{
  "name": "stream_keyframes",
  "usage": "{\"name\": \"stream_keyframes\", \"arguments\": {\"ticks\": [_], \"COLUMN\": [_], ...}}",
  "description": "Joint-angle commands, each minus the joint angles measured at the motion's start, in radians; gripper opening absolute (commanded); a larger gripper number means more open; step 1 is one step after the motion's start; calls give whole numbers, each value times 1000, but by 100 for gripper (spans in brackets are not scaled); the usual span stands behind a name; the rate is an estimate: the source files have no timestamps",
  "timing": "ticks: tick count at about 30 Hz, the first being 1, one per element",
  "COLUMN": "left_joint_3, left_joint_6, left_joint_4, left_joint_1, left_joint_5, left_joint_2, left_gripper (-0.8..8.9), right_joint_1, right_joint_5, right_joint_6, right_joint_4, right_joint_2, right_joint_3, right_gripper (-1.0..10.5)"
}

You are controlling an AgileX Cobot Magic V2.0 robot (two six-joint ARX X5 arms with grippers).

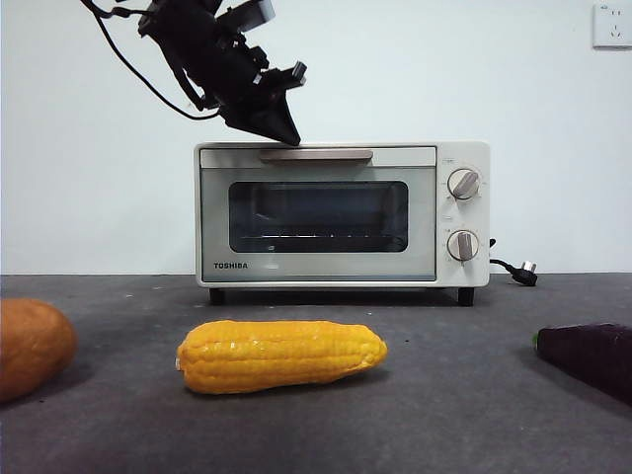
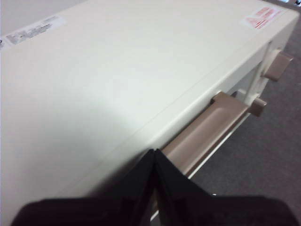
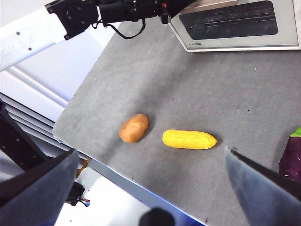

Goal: Take the eggplant from the table,put the eggplant in the oven

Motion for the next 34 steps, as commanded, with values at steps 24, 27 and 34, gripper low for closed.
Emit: {"name": "stream_keyframes", "arguments": {"ticks": [24,27,34], "left_joint_3": [2,2,2], "left_joint_6": [27,29,29], "left_joint_4": [-88,-90,-154], "left_joint_1": [-93,-111,-146], "left_joint_5": [-1,-1,8], "left_joint_2": [64,68,69], "left_gripper": [-6,-6,-6], "right_joint_1": [2,2,2], "right_joint_5": [2,2,2], "right_joint_6": [-14,-14,-14], "right_joint_4": [9,6,7], "right_joint_2": [0,0,0], "right_joint_3": [4,4,4], "right_gripper": [536,536,536]}}
